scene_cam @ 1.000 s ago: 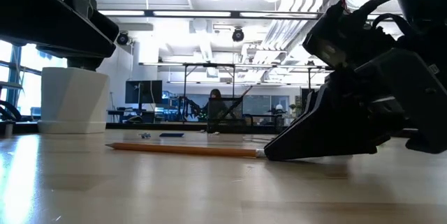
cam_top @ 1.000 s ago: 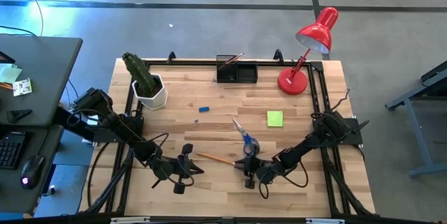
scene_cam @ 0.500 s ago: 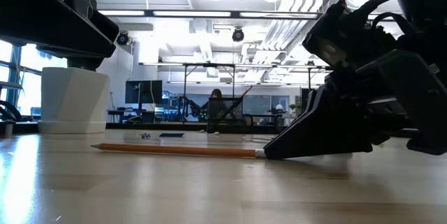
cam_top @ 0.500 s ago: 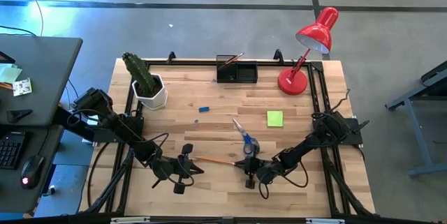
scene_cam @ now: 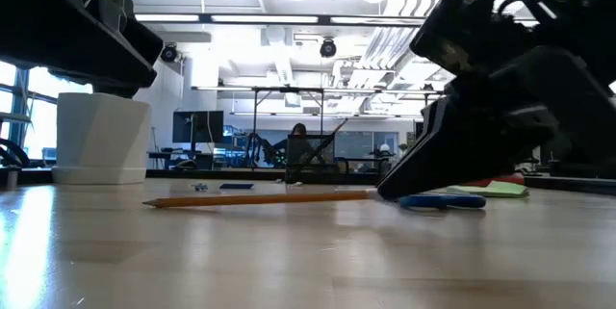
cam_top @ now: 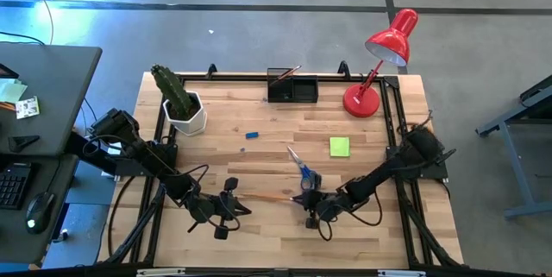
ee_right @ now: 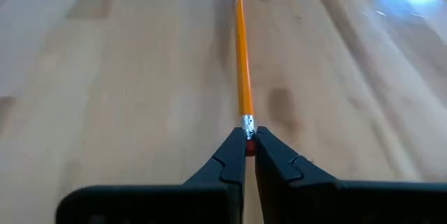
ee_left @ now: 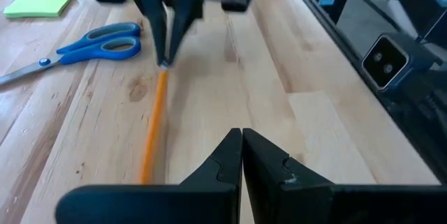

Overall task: Pick and place office supplies into organizer
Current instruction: Put the yellow pencil into the top left section of the desk organizer

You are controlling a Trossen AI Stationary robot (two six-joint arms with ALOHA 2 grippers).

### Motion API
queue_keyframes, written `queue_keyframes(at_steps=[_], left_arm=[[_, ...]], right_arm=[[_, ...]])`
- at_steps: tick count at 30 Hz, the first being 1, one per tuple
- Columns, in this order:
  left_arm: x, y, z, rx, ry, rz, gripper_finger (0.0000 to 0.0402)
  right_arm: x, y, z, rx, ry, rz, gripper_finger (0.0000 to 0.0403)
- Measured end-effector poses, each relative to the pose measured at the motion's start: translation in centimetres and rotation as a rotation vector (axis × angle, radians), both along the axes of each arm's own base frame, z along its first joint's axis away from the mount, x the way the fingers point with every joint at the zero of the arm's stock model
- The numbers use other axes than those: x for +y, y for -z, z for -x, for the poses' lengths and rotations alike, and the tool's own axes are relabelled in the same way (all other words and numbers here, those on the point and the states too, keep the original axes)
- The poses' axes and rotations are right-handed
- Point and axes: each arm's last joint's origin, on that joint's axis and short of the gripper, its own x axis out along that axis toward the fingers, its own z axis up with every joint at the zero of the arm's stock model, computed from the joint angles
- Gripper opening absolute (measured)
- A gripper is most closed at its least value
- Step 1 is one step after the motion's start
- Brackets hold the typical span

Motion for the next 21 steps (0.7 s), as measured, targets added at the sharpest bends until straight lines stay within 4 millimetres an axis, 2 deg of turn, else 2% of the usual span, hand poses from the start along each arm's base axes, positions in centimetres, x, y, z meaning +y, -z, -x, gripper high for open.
queue_keyframes(at_steps=[4, 9, 15, 21], left_arm=[[0.1, 0.2, 0.1, 0.021, -0.003, -0.008, 0.0003], [0.1, 0.3, 0.2, 0.031, -0.003, -0.015, 0.0003], [0.1, 0.3, 0.2, 0.037, 0.022, -0.028, 0.0003], [0.1, 0.4, 0.2, 0.046, 0.027, -0.030, 0.0003]], right_arm=[[-0.7, -1.5, 0.5, 0.043, 0.014, 0.028, 0.0008], [-2.2, -5.1, 1.2, 0.040, 0.029, 0.050, 0.0012], [-5.6, -10.1, 2.1, 0.127, 0.075, 0.141, 0.0010], [-9.8, -14.8, 1.4, 0.317, 0.161, 0.264, 0.0011]])
